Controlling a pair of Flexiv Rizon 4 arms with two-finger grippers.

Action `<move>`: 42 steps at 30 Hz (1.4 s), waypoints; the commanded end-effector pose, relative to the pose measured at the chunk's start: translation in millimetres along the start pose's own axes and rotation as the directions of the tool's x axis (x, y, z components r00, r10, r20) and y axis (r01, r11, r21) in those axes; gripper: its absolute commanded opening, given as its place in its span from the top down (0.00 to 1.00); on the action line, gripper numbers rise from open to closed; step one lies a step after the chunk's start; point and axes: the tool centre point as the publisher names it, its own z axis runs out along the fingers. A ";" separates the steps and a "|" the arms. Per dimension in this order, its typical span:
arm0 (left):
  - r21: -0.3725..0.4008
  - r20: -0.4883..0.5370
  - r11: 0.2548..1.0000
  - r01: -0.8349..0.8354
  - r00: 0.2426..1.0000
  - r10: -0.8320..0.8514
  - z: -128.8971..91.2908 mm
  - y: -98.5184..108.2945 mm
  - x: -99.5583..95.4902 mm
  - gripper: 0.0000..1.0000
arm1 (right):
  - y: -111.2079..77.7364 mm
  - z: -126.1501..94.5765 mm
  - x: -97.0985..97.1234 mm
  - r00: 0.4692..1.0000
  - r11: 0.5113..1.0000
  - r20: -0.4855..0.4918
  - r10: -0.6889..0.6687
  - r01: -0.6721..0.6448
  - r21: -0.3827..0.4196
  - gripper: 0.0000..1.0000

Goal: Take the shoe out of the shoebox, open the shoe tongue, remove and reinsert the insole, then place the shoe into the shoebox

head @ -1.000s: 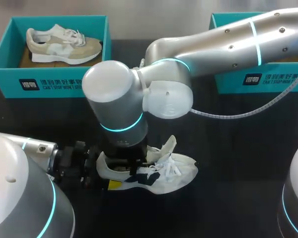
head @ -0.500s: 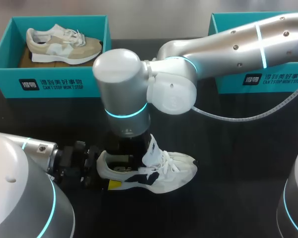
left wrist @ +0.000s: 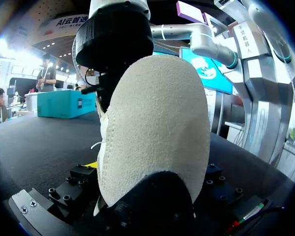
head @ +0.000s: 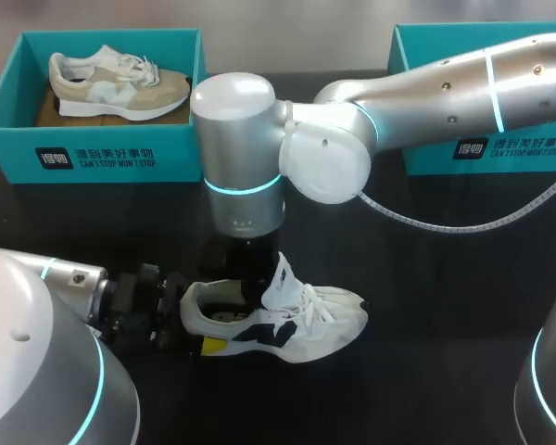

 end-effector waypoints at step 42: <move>0.001 0.000 1.000 -0.001 1.000 0.001 -0.2 1.8 -0.8 1.00 | -8.4 -6.6 35.4 1.000 0.996 0.007 0.015 -0.014 -0.089 1.00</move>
